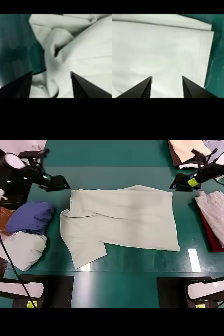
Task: Fold the shirts.
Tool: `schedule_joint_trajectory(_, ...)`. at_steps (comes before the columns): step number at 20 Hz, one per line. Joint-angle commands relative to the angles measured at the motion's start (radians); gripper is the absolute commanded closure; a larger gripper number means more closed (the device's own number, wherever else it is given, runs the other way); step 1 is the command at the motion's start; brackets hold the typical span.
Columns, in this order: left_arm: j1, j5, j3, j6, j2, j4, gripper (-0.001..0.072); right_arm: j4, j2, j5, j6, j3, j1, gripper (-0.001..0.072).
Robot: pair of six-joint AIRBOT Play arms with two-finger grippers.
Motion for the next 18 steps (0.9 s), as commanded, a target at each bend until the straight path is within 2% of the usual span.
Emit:
schedule_joint_trajectory(1, 0.097, -0.098, -0.022, -0.018, 0.073, 0.004, 0.0166, 0.074, 0.066, 0.034, -0.043, -0.021, -0.037, 0.0276)
schedule_joint_trajectory(6, 0.124, -0.032, -0.478, 0.001, 0.314, 0.029, 0.0166, 0.072, 0.31, 0.034, -0.052, -0.313, -0.075, 0.0277)
schedule_joint_trajectory(9, 0.124, 0.023, -0.695, 0.0, 0.388, 0.043, 0.0166, 0.074, 0.422, -0.007, -0.051, -0.441, -0.074, 0.0277)
schedule_joint_trajectory(15, 0.124, 0.149, -0.904, 0.005, 0.397, -0.013, 0.0166, 0.072, 0.546, -0.043, -0.051, -0.582, -0.073, 0.0279)
schedule_joint_trajectory(18, 0.12, 0.205, -0.953, 0.072, 0.397, -0.132, 0.0167, 0.073, 0.546, -0.042, -0.05, -0.583, -0.073, 0.0279)
